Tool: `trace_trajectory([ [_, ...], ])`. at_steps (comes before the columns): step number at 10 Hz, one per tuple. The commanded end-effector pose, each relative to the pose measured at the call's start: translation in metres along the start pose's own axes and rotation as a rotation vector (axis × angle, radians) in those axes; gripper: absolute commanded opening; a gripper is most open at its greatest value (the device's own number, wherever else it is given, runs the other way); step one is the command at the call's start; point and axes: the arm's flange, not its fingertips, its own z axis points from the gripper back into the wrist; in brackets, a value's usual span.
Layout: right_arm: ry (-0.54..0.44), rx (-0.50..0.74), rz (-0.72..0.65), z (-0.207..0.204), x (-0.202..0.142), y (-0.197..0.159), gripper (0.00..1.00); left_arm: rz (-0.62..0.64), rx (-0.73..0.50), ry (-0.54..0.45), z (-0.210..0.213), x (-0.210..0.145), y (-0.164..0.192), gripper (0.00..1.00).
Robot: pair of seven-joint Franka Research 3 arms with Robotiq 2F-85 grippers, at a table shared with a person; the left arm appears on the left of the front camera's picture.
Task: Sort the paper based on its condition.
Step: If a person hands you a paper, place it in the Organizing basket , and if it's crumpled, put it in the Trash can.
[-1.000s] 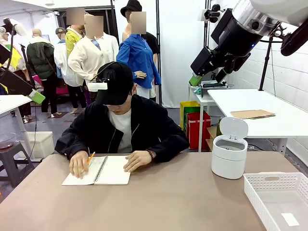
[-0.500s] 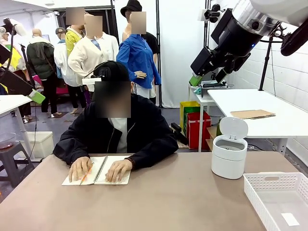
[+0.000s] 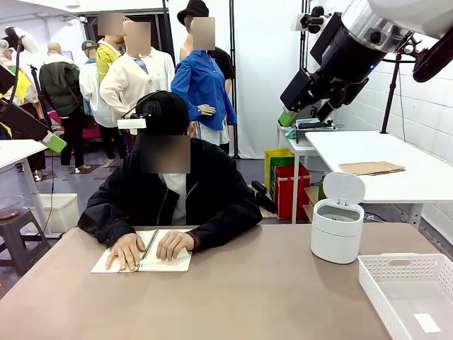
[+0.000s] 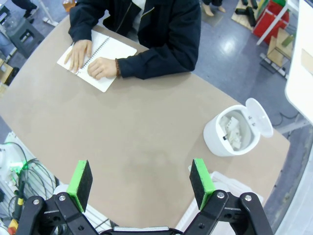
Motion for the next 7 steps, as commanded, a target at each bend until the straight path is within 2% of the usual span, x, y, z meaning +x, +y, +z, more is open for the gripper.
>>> trace_trajectory([
  [1,0.000,0.000,0.000,0.0000,0.0000,0.0000,1.00,0.001,0.001,0.001,0.0009,-0.0002,0.0001,1.00],
  [7,0.000,0.000,0.000,0.0000,0.0000,0.0000,1.00,0.001,0.001,0.001,0.0009,-0.0002,0.0001,1.00],
])
